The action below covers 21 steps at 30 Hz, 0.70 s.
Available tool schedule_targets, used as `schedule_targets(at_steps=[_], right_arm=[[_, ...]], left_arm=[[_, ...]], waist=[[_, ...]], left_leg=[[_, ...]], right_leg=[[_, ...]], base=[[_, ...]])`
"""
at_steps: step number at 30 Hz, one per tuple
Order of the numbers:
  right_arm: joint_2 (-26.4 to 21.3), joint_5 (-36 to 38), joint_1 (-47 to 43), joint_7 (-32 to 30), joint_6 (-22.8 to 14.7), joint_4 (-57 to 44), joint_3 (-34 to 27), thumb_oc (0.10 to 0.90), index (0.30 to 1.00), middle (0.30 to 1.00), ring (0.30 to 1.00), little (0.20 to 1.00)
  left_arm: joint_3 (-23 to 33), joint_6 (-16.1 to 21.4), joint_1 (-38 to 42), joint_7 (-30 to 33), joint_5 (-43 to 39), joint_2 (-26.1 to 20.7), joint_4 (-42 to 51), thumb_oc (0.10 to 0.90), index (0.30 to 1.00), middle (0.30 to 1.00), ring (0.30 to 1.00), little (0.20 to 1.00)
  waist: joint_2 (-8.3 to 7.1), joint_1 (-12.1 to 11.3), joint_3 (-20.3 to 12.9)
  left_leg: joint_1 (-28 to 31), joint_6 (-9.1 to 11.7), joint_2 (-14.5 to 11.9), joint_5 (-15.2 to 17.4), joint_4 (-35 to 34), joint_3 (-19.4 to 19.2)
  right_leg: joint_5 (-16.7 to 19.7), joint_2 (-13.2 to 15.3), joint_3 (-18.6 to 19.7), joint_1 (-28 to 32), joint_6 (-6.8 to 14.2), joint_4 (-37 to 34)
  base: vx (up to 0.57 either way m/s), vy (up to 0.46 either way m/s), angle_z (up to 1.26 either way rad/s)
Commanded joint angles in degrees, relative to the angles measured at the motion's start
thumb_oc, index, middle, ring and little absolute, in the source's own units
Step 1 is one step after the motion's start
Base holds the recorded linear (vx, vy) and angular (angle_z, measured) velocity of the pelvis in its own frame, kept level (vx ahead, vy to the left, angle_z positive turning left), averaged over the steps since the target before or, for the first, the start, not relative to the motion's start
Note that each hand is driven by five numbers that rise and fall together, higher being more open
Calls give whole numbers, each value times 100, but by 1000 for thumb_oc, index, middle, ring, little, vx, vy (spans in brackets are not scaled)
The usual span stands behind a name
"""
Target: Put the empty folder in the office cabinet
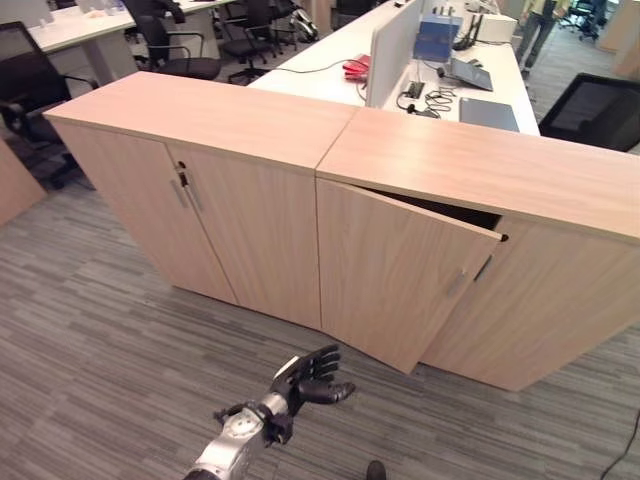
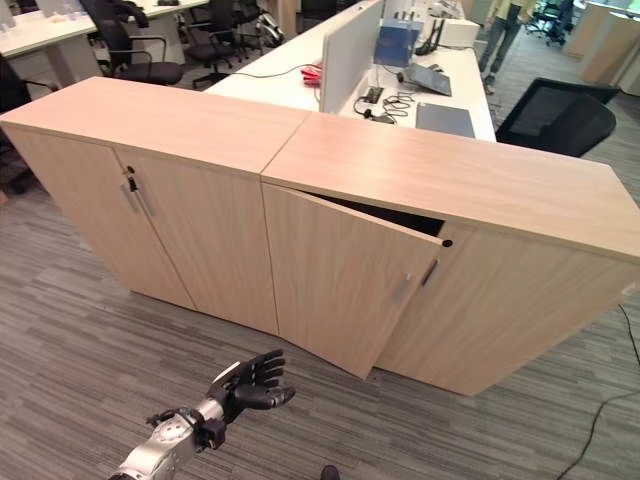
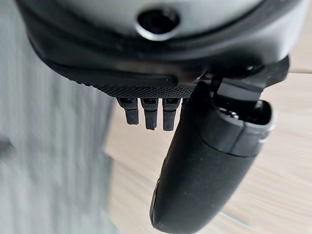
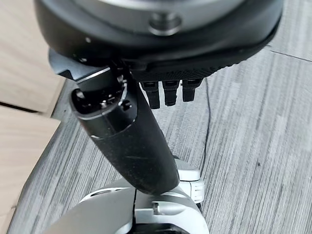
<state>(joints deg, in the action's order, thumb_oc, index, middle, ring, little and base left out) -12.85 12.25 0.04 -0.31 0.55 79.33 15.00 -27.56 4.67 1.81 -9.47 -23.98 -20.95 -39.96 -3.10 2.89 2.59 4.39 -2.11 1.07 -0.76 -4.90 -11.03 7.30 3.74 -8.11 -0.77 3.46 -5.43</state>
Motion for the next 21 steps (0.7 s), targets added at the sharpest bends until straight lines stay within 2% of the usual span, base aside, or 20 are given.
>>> schedule_targets(at_steps=[1,4,5,6,8,14,21], right_arm=[[-241,-383,-248,72,-38,448,228,800,900,900,900,900],[-346,-381,-203,119,-17,411,202,800,900,900,900,900],[-346,-381,-203,119,-17,411,202,800,900,900,900,900],[-396,-540,-195,122,-26,316,258,800,900,900,900,900],[-469,-759,-198,145,-15,247,387,800,900,900,900,900],[-488,-788,-84,154,-44,103,385,800,900,900,900,900],[-360,-862,52,136,-31,111,427,800,900,900,900,900]], left_arm=[[144,210,455,45,812,340,-1036,800,900,900,900,900],[630,36,518,204,1076,598,-2622,800,900,900,900,900],[630,36,519,204,1076,598,-2622,800,900,900,900,900],[756,-38,531,322,1786,650,-3333,800,900,900,900,900],[928,-110,445,503,2169,614,-3745,800,900,900,900,900],[1740,-36,22,668,1661,616,-3660,800,900,900,900,900],[1644,-62,-82,792,1934,713,-3755,800,900,900,900,900]], waist=[[-28,-11,-221],[-30,27,-273],[-30,27,-272],[-41,57,-307],[-42,55,-336],[-63,-39,-318],[-62,-54,-318]], left_leg=[[-6,223,14,547,-10,177],[-36,238,8,513,-10,185],[-35,238,8,513,-10,185],[-46,249,-1,515,-10,186],[-48,257,-4,521,-10,195],[-21,248,3,526,-10,212],[25,236,19,544,-10,218]], right_leg=[[-767,-208,-16,269,315,43],[-744,-218,-4,237,293,43],[-744,-218,-4,237,293,43],[-748,-228,12,228,275,43],[-759,-240,19,230,260,43],[-742,-237,0,243,257,43],[-792,-236,-21,314,246,43]], base=[[10,-10,9],[3,-3,2],[0,0,0],[12,-9,5],[16,-5,12],[5,-10,-1],[0,0,0]])
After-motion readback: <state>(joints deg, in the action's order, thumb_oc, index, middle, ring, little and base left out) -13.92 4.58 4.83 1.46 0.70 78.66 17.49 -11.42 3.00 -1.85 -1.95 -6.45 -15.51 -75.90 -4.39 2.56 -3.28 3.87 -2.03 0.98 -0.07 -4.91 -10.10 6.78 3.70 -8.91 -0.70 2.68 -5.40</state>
